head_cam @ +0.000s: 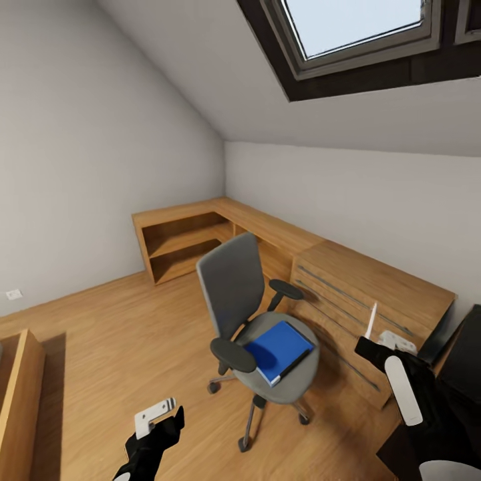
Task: In the bedroom, organize the workspace by keeping the computer under the desk, ensuring the monitor is on the desk, placing the keyboard on the desk next to the monitor, placing the mouse on the desk next to the keyboard, moving the folder from the swivel chair onto the desk next to the mouse, stacking the notebook on top of the folder with the pen on top of the notebook, and positioning the swivel chair next to the desk.
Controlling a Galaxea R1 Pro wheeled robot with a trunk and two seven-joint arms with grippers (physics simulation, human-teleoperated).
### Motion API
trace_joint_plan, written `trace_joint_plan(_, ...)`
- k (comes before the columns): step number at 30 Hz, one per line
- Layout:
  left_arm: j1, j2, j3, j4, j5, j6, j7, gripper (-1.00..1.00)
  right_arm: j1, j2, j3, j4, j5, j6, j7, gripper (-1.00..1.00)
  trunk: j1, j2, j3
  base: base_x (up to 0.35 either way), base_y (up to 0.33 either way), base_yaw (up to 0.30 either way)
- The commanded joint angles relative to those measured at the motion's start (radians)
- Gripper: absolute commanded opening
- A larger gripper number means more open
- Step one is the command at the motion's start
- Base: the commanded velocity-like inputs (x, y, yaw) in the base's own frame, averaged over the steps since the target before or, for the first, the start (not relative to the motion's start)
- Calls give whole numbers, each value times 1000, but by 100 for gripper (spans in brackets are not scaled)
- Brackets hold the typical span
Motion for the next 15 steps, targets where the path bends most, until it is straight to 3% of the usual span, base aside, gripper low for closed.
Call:
trace_joint_plan(1, 0, 1, -2, -2, 5, 3, 7, 100, -1, 0, 0, -1, -13, 2, -6, -100, -4, 6, 2, 0, 0, -262)
trace_joint_plan(15, 0, 1, -5, 3, 5, 3, 7, 100, 0, 0, -28, -1, -14, 3, -5, -100, -57, 104, 46, 0, 0, -264)
